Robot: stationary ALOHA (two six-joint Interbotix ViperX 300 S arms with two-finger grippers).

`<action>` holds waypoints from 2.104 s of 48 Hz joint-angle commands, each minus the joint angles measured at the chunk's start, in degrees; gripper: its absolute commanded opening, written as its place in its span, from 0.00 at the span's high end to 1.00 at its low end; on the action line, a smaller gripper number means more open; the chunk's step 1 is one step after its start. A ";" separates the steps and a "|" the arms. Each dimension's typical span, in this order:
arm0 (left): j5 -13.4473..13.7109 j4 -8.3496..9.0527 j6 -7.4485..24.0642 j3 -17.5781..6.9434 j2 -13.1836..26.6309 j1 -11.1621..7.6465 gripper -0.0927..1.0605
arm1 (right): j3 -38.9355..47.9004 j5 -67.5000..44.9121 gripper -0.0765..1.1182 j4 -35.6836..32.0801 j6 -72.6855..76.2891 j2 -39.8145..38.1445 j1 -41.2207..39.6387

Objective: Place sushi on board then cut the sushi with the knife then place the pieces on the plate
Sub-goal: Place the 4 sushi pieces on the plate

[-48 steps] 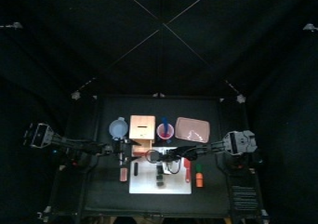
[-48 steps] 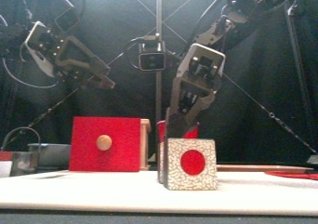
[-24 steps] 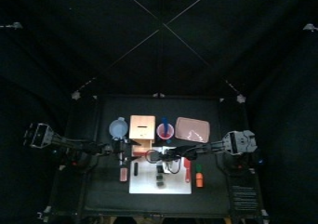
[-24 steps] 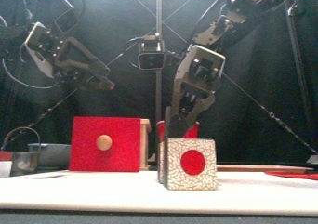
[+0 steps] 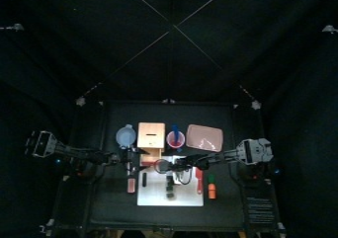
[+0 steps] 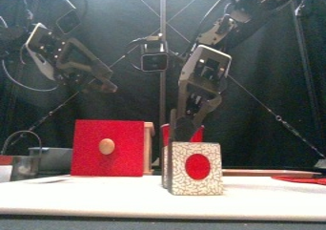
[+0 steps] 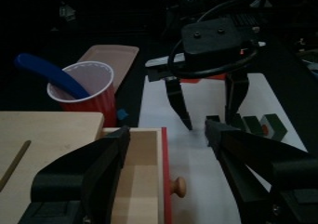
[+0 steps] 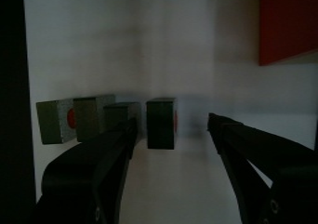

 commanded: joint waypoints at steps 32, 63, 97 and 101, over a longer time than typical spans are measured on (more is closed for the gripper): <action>-0.44 -1.93 0.00 0.09 -0.18 -0.09 0.08 | -2.90 3.69 0.51 1.41 0.44 -1.67 -0.35; -0.44 -1.93 0.09 0.53 -0.09 0.26 0.08 | 20.48 6.59 0.53 -6.68 29.71 -25.49 -14.41; -0.44 -1.76 0.18 1.32 -0.18 0.26 0.08 | 19.69 1.41 0.44 -30.06 69.52 -19.07 -29.18; -0.44 -1.67 0.35 1.23 -0.18 0.26 0.08 | 18.72 2.46 0.43 -32.43 73.39 -18.02 -28.83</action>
